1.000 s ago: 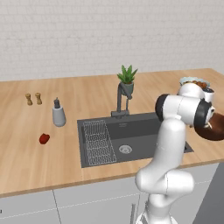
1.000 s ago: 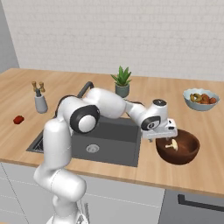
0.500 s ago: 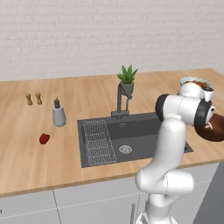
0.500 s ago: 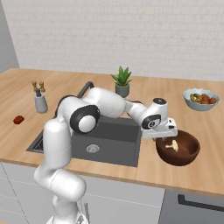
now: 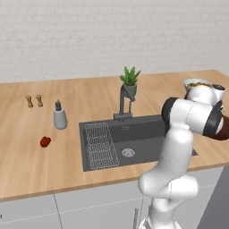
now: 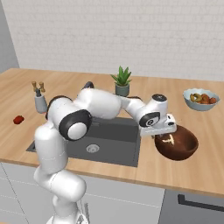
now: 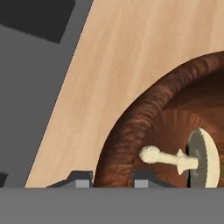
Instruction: Pick the mushroom from the sink and place it in the bowl. Then pick the bowl and place it in the microwave. Then close the microwave door and press the start button.
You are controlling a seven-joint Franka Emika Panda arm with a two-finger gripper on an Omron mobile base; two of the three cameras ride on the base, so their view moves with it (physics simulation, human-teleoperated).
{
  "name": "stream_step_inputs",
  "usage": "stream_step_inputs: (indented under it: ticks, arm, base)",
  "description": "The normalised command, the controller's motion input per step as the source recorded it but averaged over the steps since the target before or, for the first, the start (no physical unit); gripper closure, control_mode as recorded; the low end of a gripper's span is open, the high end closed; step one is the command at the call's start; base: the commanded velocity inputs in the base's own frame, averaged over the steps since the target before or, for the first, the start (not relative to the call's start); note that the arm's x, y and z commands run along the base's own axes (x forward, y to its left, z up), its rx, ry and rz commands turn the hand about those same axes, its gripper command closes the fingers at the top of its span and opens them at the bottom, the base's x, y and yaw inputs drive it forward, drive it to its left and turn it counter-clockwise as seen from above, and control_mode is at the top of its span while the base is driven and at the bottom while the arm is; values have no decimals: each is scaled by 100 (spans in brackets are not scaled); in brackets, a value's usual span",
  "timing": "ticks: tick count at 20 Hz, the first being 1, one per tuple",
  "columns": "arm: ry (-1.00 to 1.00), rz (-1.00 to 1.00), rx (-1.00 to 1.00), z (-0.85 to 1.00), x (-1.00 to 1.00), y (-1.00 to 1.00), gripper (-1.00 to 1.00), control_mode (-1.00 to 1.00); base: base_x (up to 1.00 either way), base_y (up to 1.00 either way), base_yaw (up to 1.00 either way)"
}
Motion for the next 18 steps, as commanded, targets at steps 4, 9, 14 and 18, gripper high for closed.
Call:
stream_step_inputs:
  ticks: [4, 9, 14, 18]
  arm:
    - [7, 42, -3, 86, -31, 38, 100, -100]
    - [0, 35, 0, 75, -29, 58, 100, -100]
    - [-1, 31, -6, 71, -27, 93, 100, -100]
    - [-7, 29, -2, 56, -20, 100, 100, -100]
  base:
    - [0, 0, 0]
    - [0, 0, 0]
    - [0, 0, 0]
    - [0, 0, 0]
